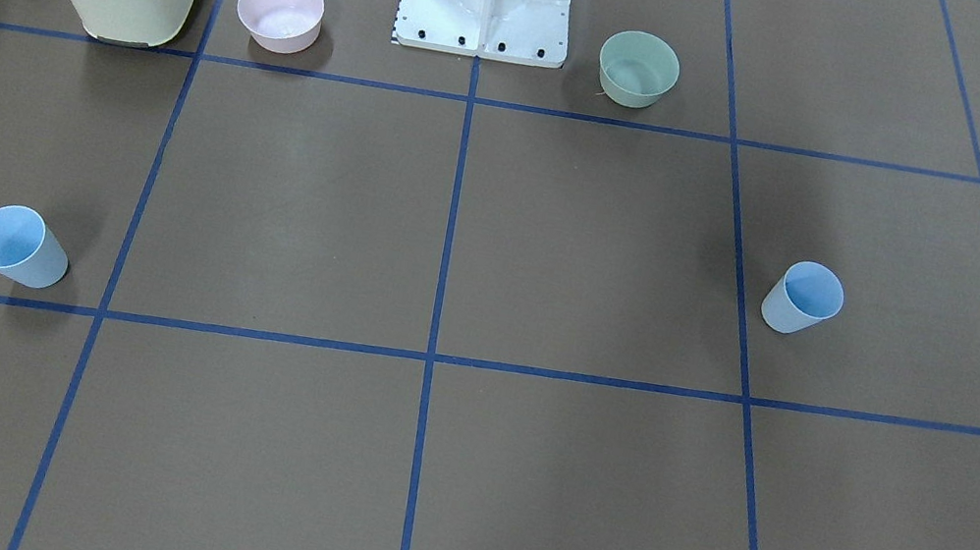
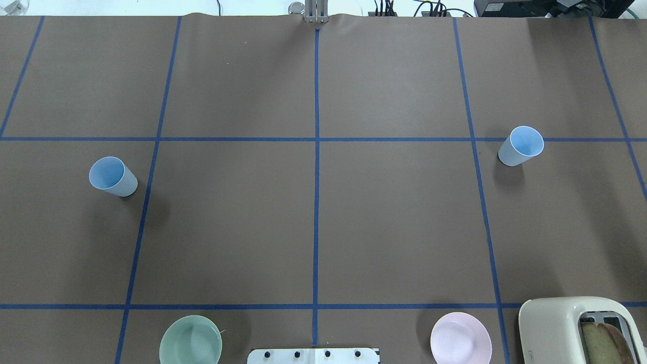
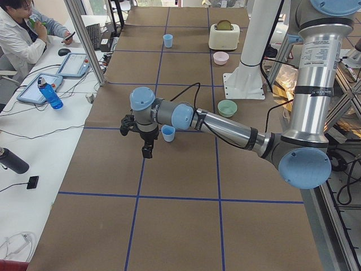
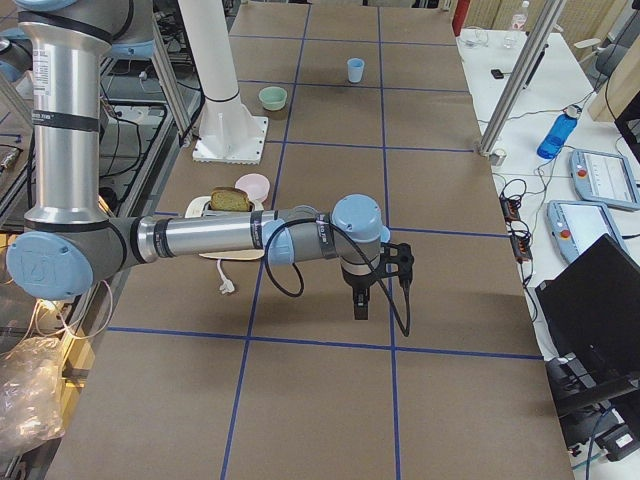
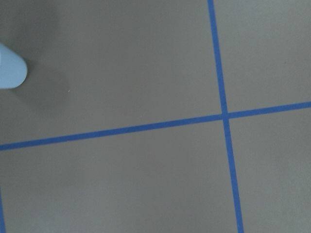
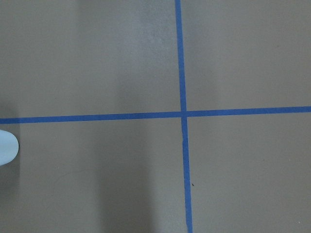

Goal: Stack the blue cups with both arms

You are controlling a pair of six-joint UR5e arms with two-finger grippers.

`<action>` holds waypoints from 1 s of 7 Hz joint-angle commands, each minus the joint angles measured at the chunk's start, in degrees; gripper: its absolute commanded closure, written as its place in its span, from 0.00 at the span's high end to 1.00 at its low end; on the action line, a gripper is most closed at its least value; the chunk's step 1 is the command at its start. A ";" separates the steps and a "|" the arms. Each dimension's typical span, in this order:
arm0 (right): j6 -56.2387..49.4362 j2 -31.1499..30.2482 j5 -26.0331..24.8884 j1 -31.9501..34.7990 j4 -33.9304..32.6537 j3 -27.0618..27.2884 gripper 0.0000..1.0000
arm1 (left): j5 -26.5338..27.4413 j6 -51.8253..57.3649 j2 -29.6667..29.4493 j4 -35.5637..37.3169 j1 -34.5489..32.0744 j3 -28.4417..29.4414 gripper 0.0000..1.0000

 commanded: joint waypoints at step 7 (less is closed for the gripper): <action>8.50 9.41 0.12 -15.64 0.57 -1.18 0.95 | 0.99 -21.45 -3.86 -21.22 14.61 9.35 0.99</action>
